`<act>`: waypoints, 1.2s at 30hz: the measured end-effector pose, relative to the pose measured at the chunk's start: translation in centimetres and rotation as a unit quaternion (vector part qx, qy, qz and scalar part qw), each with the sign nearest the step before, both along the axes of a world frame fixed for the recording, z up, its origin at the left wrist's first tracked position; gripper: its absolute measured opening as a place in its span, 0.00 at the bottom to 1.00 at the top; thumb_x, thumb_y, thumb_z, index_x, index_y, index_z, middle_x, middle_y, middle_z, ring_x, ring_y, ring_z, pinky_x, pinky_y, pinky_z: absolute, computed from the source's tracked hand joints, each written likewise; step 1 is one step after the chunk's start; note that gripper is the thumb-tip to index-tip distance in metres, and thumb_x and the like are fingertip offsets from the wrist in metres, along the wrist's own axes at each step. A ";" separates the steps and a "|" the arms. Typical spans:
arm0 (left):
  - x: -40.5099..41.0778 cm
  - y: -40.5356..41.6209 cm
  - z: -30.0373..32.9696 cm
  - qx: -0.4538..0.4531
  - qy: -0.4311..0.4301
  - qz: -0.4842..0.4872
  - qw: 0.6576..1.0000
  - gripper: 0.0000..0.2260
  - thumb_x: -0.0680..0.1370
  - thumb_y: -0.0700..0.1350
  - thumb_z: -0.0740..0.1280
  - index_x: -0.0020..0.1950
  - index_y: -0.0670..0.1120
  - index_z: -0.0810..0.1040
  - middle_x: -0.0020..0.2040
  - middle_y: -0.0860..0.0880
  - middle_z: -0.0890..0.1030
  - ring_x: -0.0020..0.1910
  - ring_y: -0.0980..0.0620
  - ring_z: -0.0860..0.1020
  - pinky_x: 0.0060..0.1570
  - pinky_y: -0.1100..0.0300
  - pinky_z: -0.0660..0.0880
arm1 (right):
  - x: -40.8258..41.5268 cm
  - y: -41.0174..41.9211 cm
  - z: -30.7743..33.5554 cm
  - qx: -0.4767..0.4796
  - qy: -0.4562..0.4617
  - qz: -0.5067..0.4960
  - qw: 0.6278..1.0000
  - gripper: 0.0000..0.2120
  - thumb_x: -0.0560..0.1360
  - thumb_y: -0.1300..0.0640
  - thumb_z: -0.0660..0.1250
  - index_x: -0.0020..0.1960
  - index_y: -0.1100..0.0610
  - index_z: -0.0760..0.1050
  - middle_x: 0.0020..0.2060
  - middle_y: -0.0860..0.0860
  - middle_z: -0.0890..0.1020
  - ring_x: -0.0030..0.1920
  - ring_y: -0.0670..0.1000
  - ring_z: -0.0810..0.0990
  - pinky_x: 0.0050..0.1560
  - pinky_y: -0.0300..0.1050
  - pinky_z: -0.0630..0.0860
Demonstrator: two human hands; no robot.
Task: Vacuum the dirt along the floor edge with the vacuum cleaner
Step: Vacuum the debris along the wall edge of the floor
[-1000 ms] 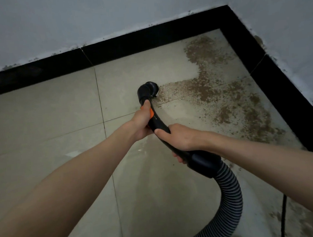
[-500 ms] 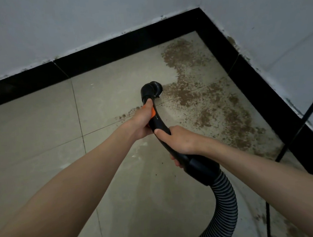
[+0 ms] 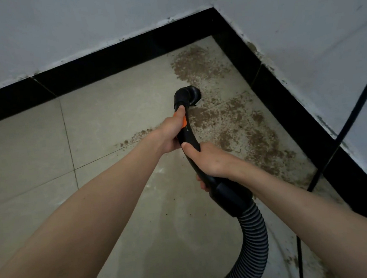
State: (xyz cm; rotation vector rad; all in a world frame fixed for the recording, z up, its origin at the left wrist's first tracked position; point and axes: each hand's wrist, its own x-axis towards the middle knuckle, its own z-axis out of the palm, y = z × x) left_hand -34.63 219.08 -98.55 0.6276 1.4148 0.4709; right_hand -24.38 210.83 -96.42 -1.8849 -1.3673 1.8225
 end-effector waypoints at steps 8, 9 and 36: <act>-3.5 -0.3 0.2 0.012 0.019 0.044 0.999 0.20 0.82 0.58 0.54 0.48 0.42 0.71 0.41 0.46 0.74 0.39 0.50 0.74 0.35 0.58 0.72 | -2.9 0.5 0.1 0.005 0.012 0.036 0.999 0.23 0.82 0.41 0.54 0.46 0.61 0.68 0.31 0.58 0.78 0.20 0.52 0.76 0.23 0.42 0.74; -4.6 -0.6 0.2 0.014 0.021 0.060 0.998 0.20 0.82 0.58 0.54 0.50 0.41 0.71 0.41 0.46 0.74 0.39 0.50 0.74 0.36 0.58 0.73 | -3.8 0.5 0.1 0.004 0.008 0.049 0.999 0.22 0.82 0.41 0.54 0.46 0.61 0.68 0.31 0.58 0.78 0.20 0.52 0.76 0.22 0.41 0.74; -16.7 -14.4 1.0 -0.043 0.012 0.222 0.974 0.19 0.82 0.56 0.53 0.58 0.41 0.69 0.43 0.44 0.74 0.41 0.48 0.75 0.36 0.55 0.73 | -13.3 -8.7 2.5 -0.040 -0.017 0.245 0.968 0.25 0.81 0.38 0.54 0.50 0.62 0.68 0.31 0.57 0.77 0.23 0.52 0.76 0.29 0.45 0.77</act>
